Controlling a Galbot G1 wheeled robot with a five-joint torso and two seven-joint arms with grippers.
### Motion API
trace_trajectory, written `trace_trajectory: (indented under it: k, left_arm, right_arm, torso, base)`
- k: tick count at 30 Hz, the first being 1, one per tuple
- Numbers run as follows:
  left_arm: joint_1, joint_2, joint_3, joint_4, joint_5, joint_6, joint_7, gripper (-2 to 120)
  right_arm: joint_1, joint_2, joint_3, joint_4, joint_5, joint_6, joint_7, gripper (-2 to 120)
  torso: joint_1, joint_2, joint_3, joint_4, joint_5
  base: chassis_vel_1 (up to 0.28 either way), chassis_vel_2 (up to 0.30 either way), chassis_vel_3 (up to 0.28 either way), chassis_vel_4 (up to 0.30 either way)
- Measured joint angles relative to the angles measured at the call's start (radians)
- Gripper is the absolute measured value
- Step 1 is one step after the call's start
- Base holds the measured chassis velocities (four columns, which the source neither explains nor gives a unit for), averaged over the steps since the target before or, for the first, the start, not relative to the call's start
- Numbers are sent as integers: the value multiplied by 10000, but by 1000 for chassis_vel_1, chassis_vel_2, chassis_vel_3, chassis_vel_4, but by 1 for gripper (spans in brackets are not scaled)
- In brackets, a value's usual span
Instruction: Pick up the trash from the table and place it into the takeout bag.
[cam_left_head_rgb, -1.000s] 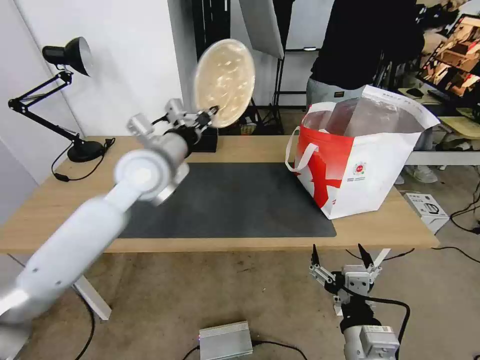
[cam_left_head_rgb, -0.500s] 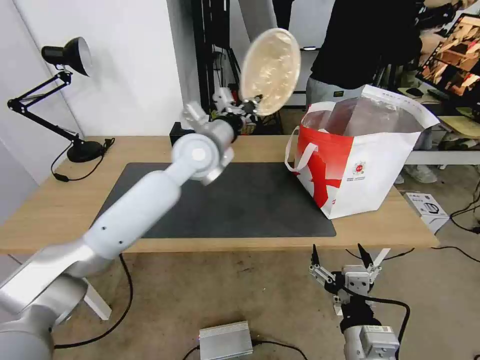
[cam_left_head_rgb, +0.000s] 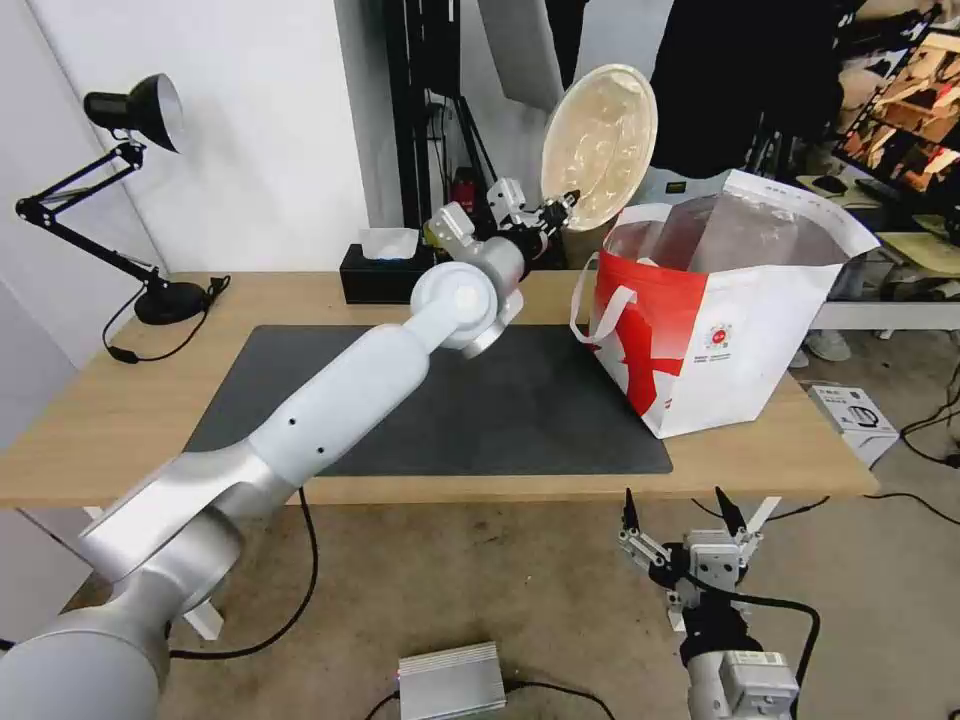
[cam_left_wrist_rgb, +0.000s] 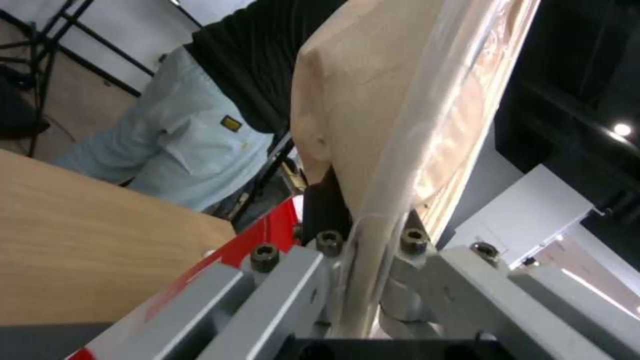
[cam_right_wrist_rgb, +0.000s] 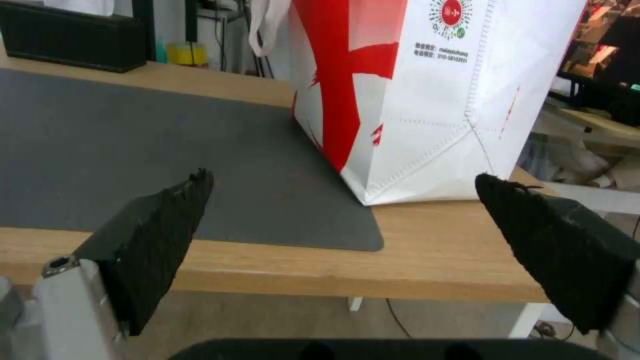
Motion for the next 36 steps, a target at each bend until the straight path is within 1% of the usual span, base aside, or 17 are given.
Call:
trace_trajectory:
  k: [10,11,14,19,23,25,28,29,32,34,36]
  left_arm:
    - [-289,-688,243,1180,270,95,489,0]
    - [-289,-688,243,1180,270,95,489,0]
    - [-462,-852,485,1544,296,270,738,0]
    - [-656,-951,651,1763,299,303,1003,0]
    - [-864,-1035,839,2023,299,308,1535,0]
    - [-893,-1046,865,2053,299,307,1643,0]
    - [-1104,-1050,1128,2203,297,324,2282,0]
    - [-1104,-1050,1128,2203,297,324,2282,0]
    - [-1278,-1110,1351,2454,306,331,2634,0]
    - [-1319,-1126,1405,2516,312,330,2731,0]
    - [-1465,-1176,1609,2767,350,321,3090,0]
  right_arm:
    - [0,0,0,0,0,0,0,100]
    - [0,0,0,0,0,0,0,100]
    - [0,0,0,0,0,0,0,100]
    - [0,0,0,0,0,0,0,100]
    - [0,0,0,0,0,0,0,100]
    - [0,0,0,0,0,0,0,100]
    - [0,0,0,0,0,0,0,100]
    - [0,0,0,0,0,0,0,100]
    - [0,0,0,0,0,0,0,100]
    - [0,0,0,0,0,0,0,100]
    - [0,0,0,0,0,0,0,100]
  torso:
    - [0,0,0,0,-1]
    - [0,0,0,0,-1]
    - [0,0,0,0,0]
    - [0,0,0,1,-2]
    - [-1,0,-1,0,-1]
    - [-1,0,0,0,-1]
    - [-1,1,-1,0,-2]
    - [-1,1,-1,0,-2]
    - [-1,0,0,0,-2]
    - [-1,0,0,0,-1]
    - [-1,0,0,0,-1]
  base:
    - [0,0,0,0]
    - [0,0,0,0]
    - [0,0,0,0]
    - [0,0,0,0]
    - [0,0,0,0]
    - [0,0,0,0]
    - [0,0,0,0]
    - [0,0,0,0]
    - [0,0,0,0]
    - [0,0,0,0]
    - [0,0,0,0]
